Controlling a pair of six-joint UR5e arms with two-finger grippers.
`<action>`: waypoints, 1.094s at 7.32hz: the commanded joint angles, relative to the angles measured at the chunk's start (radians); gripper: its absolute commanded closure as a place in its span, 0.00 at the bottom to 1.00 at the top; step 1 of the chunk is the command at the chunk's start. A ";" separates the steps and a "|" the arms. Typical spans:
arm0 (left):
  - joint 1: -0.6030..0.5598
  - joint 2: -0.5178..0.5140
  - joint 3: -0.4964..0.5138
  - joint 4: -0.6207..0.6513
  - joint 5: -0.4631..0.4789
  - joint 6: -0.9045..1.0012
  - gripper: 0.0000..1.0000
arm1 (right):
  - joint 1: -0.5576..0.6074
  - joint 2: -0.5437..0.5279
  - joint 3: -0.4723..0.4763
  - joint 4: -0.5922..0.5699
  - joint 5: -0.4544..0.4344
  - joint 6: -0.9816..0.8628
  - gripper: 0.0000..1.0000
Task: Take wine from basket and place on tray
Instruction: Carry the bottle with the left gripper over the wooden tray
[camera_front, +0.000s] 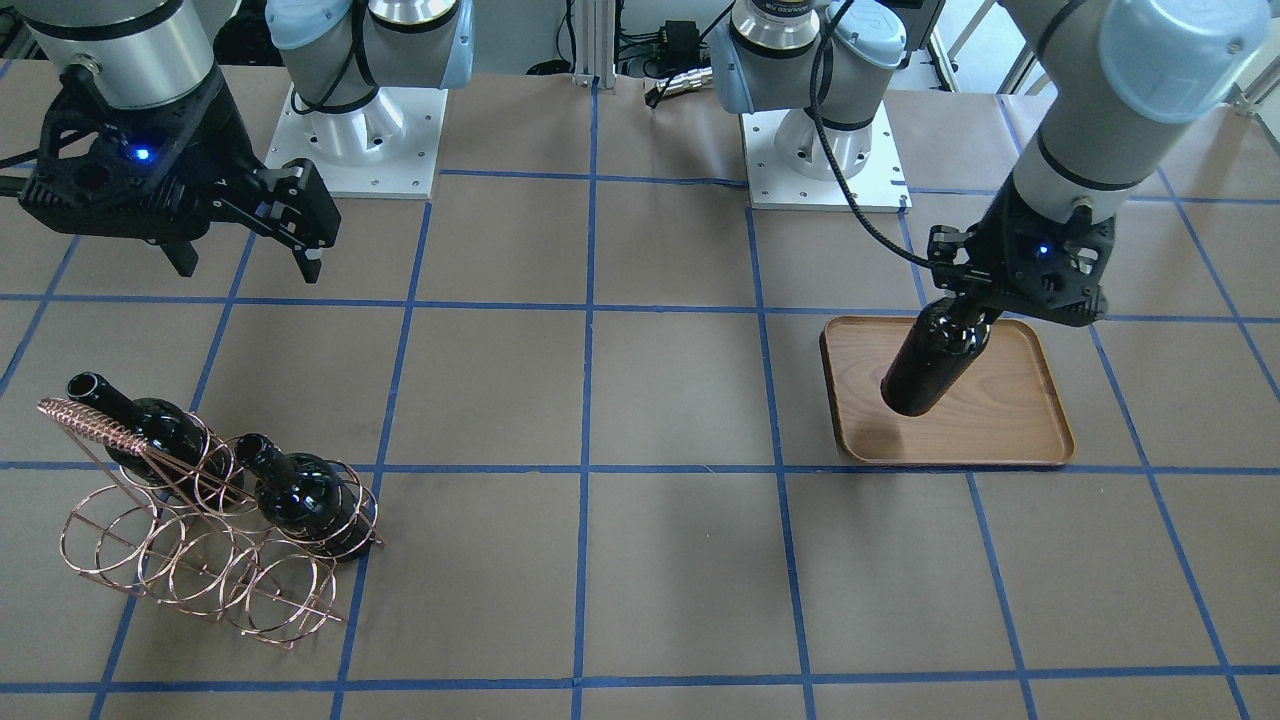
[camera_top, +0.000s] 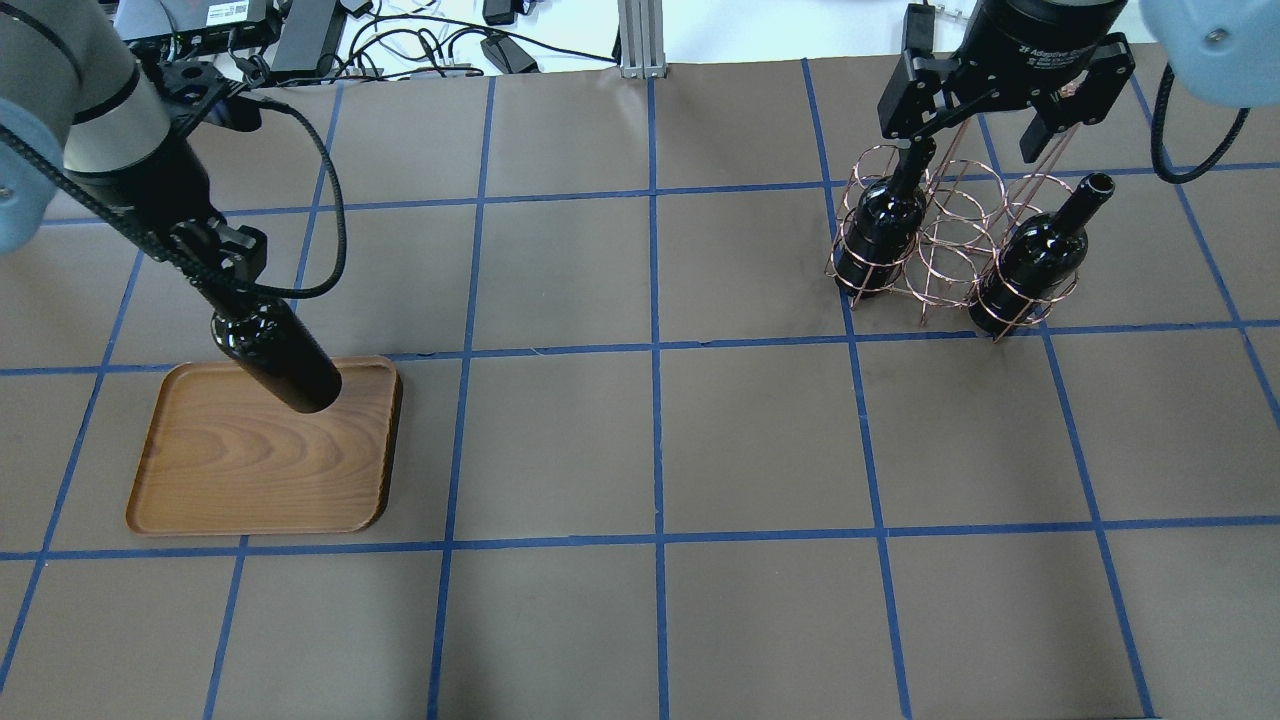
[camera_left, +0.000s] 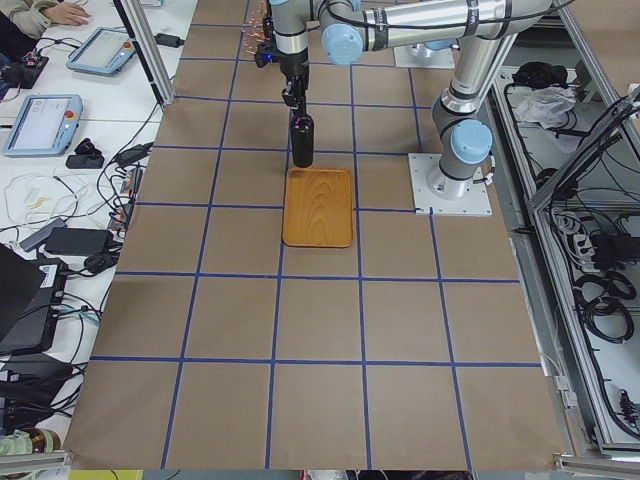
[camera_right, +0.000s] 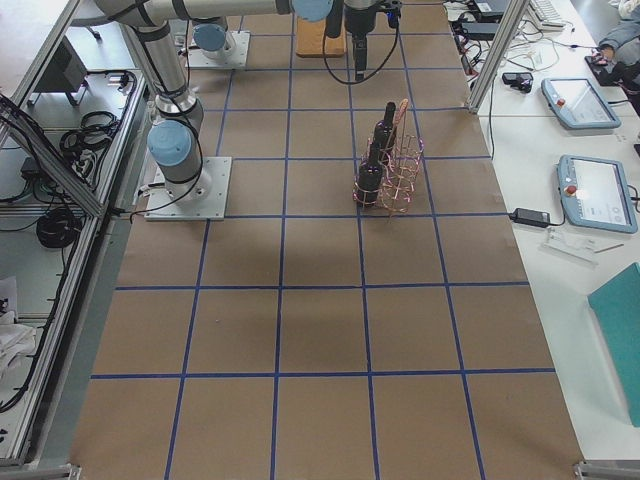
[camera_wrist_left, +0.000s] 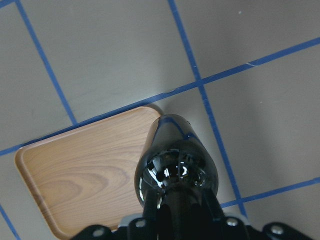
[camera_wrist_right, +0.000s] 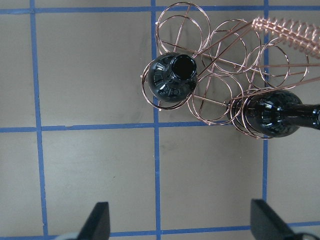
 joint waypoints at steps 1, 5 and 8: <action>0.119 0.004 -0.048 0.012 -0.014 0.063 1.00 | 0.000 0.000 0.000 0.000 0.000 0.000 0.00; 0.170 -0.024 -0.068 0.040 -0.039 0.099 1.00 | 0.000 0.000 0.000 0.000 0.000 0.000 0.00; 0.182 -0.038 -0.078 0.043 -0.040 0.105 1.00 | 0.000 0.000 0.000 0.000 0.000 0.000 0.00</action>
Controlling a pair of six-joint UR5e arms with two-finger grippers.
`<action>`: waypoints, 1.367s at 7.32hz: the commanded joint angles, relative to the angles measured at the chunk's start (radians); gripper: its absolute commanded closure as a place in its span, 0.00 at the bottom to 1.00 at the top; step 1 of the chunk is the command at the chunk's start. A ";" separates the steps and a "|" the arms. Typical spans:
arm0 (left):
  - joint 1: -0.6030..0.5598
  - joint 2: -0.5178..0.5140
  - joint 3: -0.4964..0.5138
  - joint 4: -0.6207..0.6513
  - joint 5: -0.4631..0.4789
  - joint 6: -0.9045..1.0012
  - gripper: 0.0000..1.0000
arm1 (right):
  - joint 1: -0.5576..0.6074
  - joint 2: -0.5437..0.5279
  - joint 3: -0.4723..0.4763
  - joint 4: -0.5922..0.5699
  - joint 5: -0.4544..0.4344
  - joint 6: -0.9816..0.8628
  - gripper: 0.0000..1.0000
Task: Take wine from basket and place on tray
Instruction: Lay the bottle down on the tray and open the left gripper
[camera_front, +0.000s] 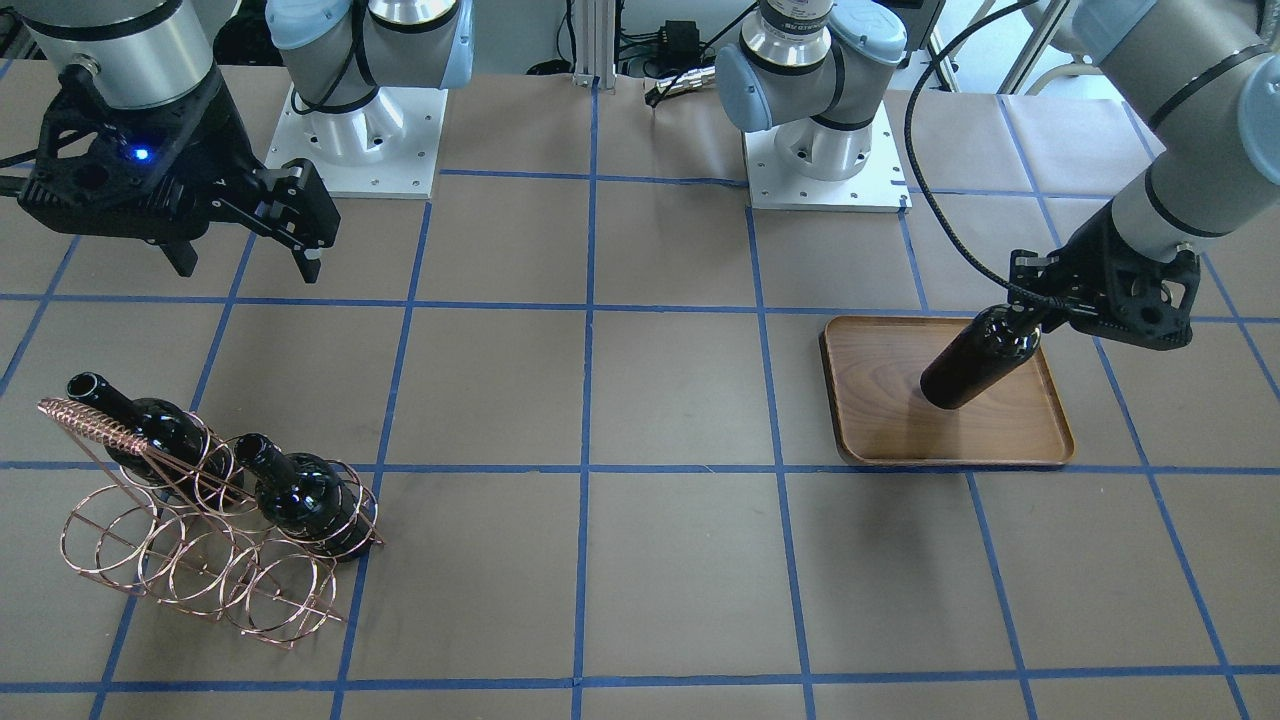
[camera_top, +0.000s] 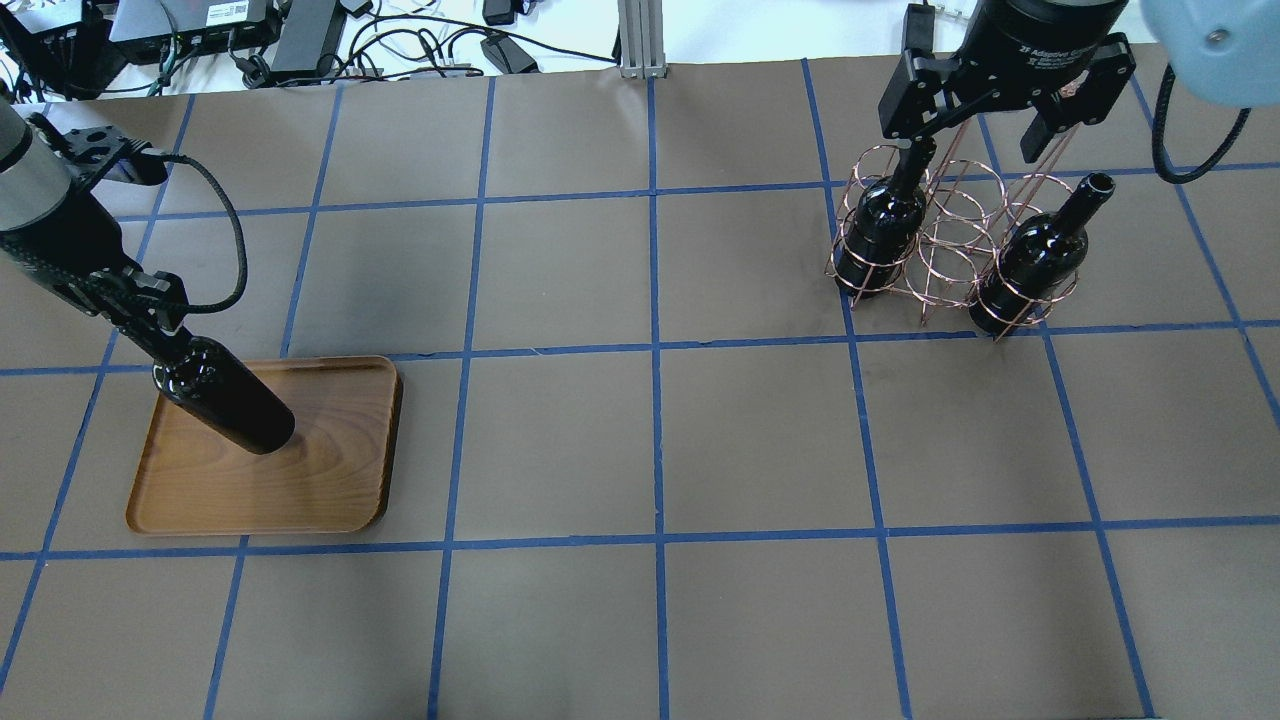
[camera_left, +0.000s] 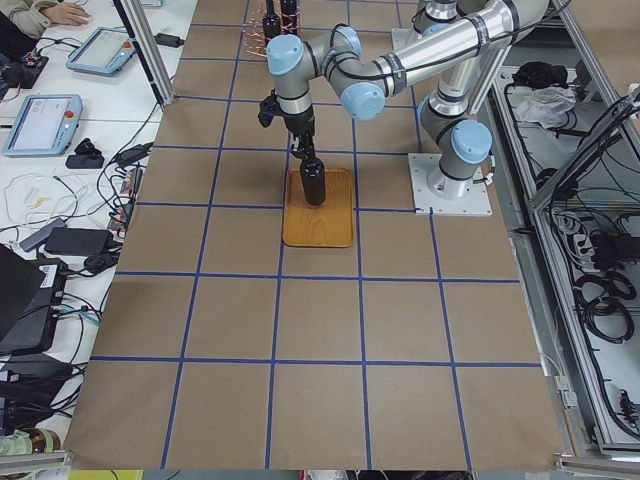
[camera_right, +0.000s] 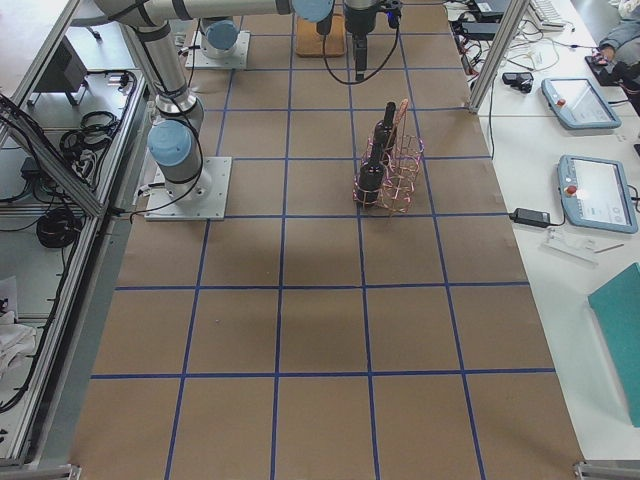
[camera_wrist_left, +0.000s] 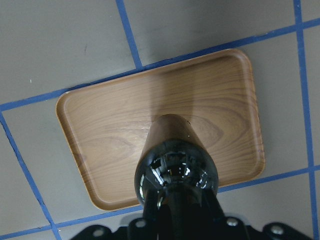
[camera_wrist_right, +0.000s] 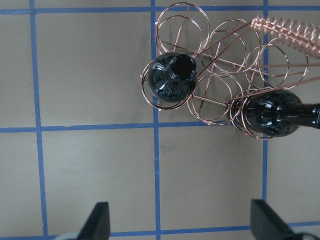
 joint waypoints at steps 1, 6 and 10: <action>0.005 -0.019 -0.008 0.018 0.001 0.003 1.00 | 0.000 0.000 0.000 0.000 0.000 0.000 0.00; 0.002 -0.004 0.006 0.009 -0.005 -0.037 0.00 | -0.014 0.000 0.000 0.005 0.001 0.000 0.00; -0.148 0.107 0.184 -0.111 0.006 -0.353 0.00 | -0.014 0.000 0.000 0.006 0.001 0.000 0.00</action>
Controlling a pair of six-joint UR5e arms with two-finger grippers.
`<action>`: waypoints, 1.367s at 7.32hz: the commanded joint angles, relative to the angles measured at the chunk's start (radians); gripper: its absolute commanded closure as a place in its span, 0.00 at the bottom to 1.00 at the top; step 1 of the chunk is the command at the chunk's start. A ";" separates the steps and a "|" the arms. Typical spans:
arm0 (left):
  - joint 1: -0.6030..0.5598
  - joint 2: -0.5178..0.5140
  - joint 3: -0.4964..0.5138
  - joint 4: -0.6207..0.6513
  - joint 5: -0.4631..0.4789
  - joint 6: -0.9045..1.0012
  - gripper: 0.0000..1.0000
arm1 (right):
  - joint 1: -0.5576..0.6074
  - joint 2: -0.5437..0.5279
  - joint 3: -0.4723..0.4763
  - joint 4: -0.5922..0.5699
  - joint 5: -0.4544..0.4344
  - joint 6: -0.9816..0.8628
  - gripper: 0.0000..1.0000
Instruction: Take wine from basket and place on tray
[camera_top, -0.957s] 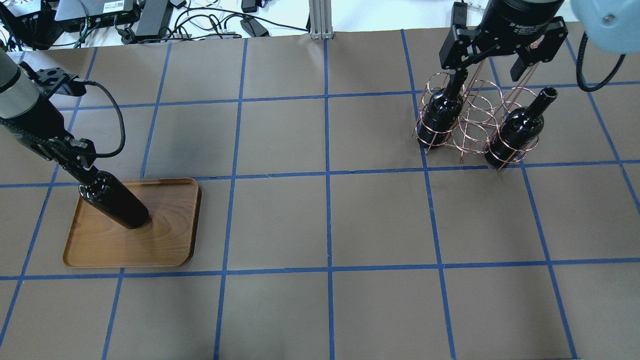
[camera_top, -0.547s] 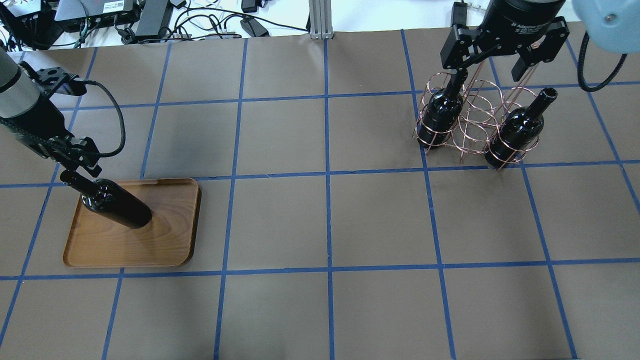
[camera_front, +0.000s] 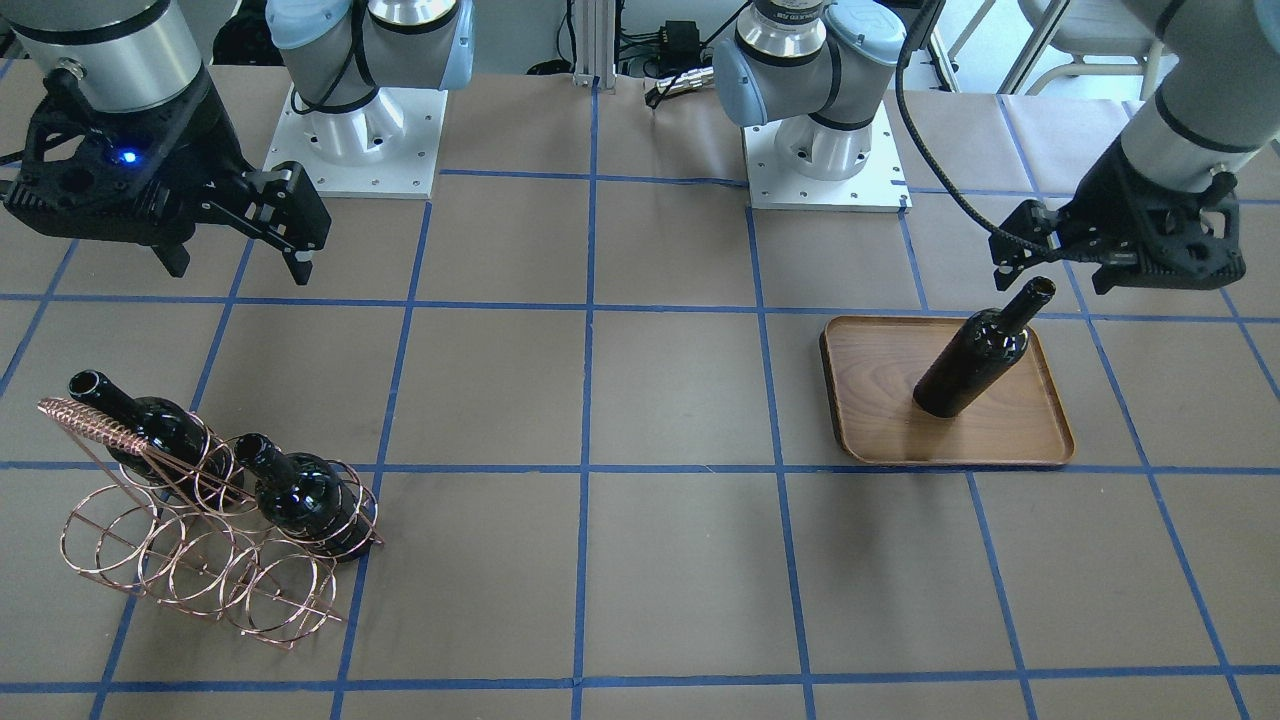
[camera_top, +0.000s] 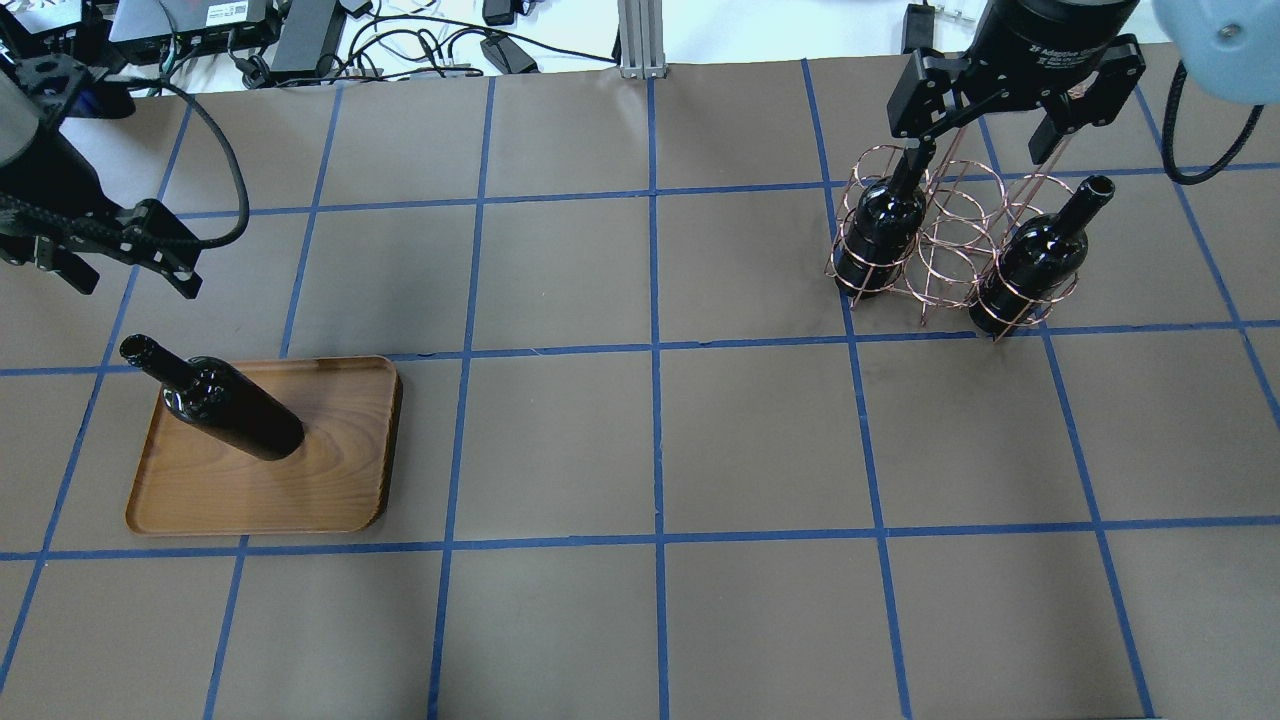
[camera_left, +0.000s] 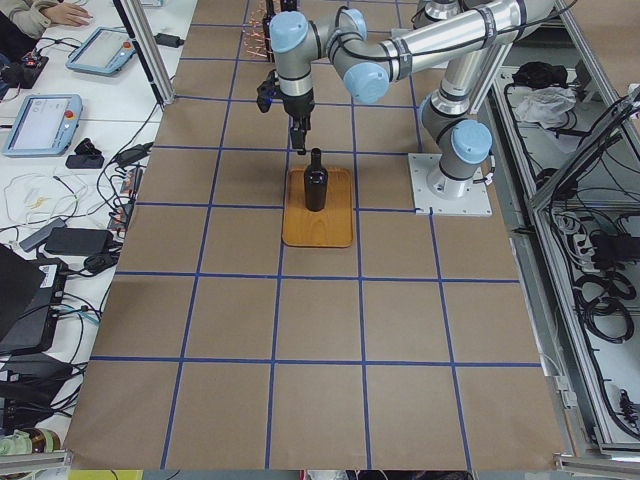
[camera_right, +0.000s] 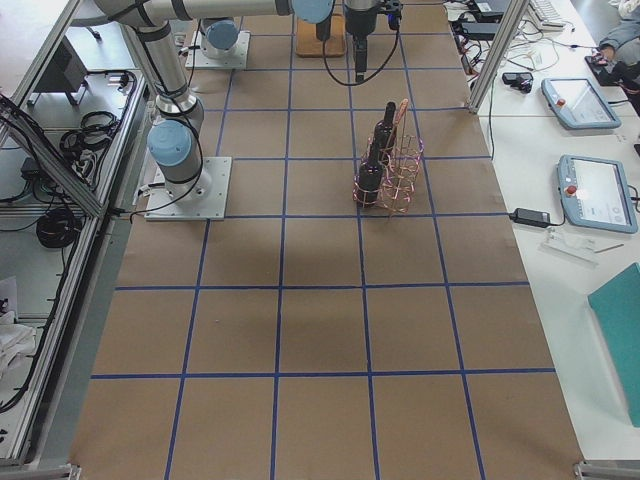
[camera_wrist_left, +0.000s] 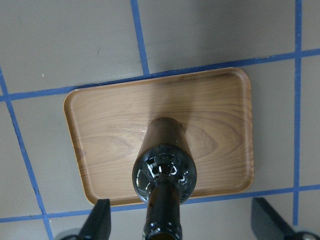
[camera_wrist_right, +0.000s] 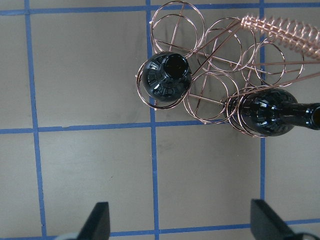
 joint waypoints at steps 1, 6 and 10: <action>-0.114 0.028 0.069 -0.026 0.004 -0.096 0.00 | 0.000 0.000 0.000 0.000 0.000 0.000 0.00; -0.349 0.037 0.052 -0.021 -0.095 -0.288 0.00 | 0.000 0.000 0.000 -0.001 0.002 0.000 0.00; -0.348 0.039 0.046 -0.023 -0.093 -0.275 0.00 | 0.000 0.000 0.002 -0.007 0.000 -0.003 0.00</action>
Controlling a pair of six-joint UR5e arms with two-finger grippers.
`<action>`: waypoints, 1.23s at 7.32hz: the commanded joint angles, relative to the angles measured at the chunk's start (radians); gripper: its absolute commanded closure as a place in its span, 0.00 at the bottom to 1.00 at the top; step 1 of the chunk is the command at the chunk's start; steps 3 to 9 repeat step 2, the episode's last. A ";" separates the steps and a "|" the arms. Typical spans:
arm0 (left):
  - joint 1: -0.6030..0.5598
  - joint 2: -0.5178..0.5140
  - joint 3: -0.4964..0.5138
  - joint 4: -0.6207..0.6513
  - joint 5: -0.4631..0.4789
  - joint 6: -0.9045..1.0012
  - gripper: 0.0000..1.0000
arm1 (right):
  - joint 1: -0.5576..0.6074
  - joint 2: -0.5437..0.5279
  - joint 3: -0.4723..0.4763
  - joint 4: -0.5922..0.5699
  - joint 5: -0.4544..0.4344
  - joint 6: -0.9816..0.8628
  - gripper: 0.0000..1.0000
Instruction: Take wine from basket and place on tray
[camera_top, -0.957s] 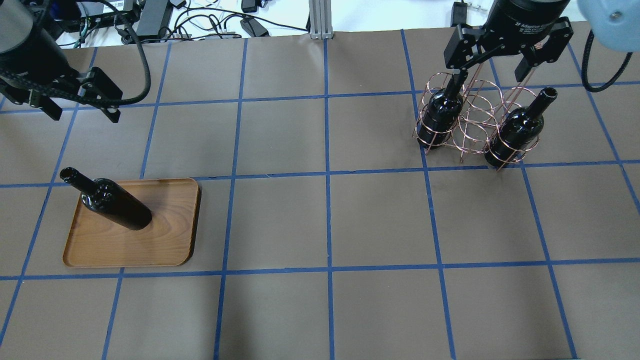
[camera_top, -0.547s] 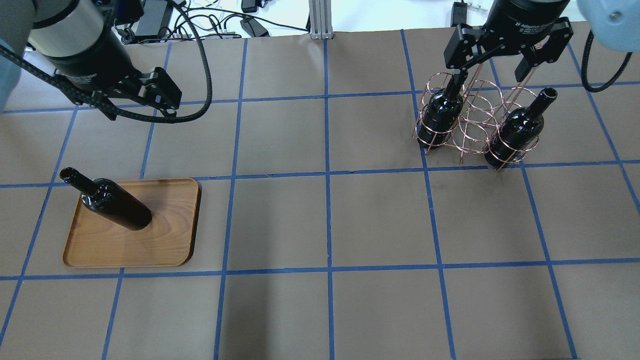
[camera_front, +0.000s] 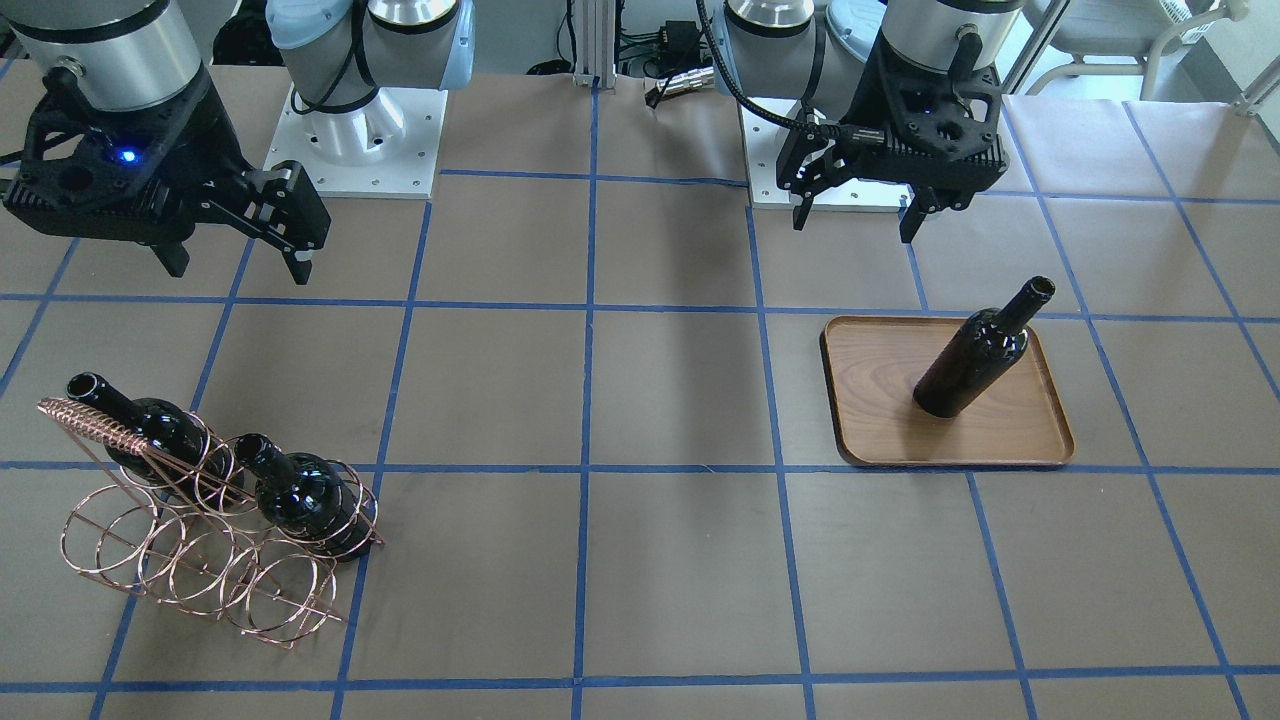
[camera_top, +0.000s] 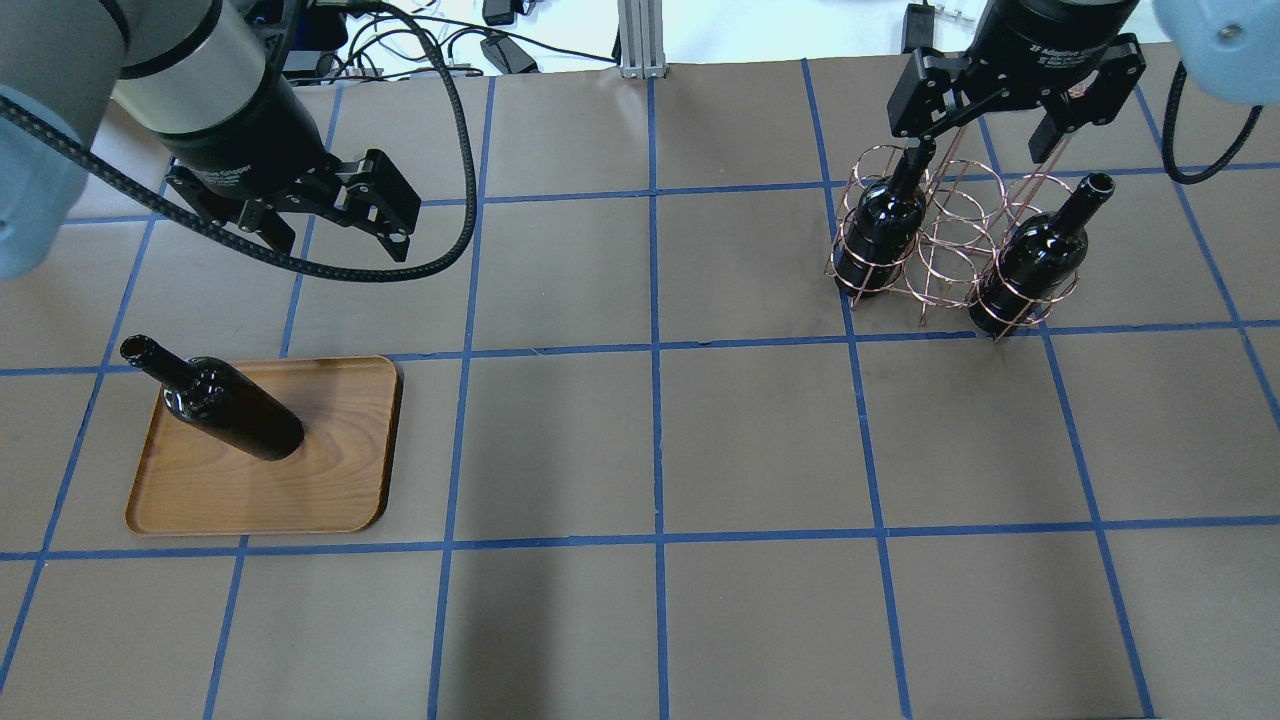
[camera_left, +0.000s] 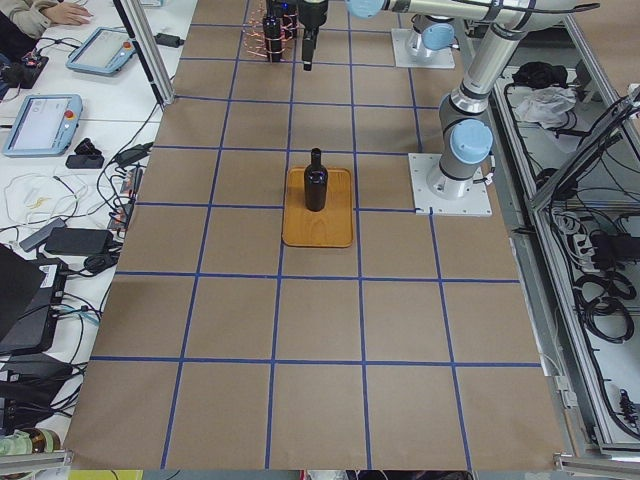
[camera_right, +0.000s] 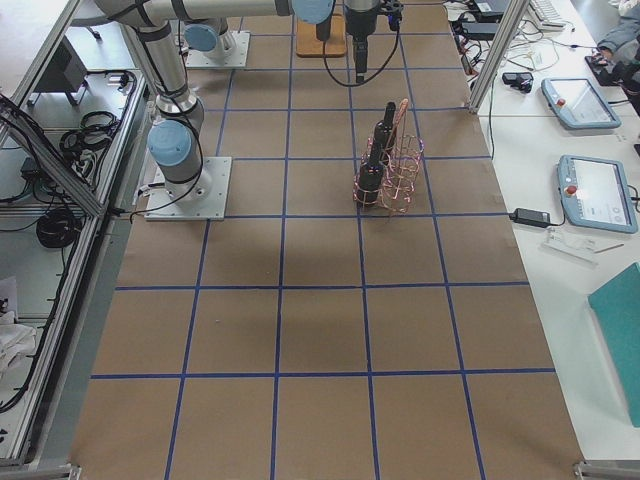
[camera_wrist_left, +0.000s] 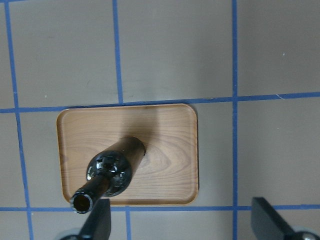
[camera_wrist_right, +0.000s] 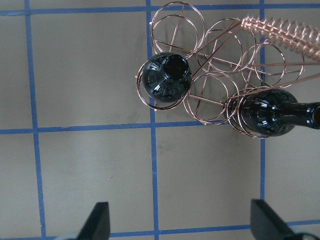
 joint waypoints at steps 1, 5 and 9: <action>0.000 0.001 0.000 0.003 -0.001 0.002 0.00 | -0.002 0.000 0.000 -0.003 0.000 0.000 0.00; 0.000 0.001 0.001 0.002 -0.001 0.002 0.00 | -0.003 0.000 0.000 -0.004 0.001 0.000 0.00; 0.000 0.001 0.001 0.002 -0.001 0.002 0.00 | -0.003 0.000 0.000 -0.004 0.001 0.000 0.00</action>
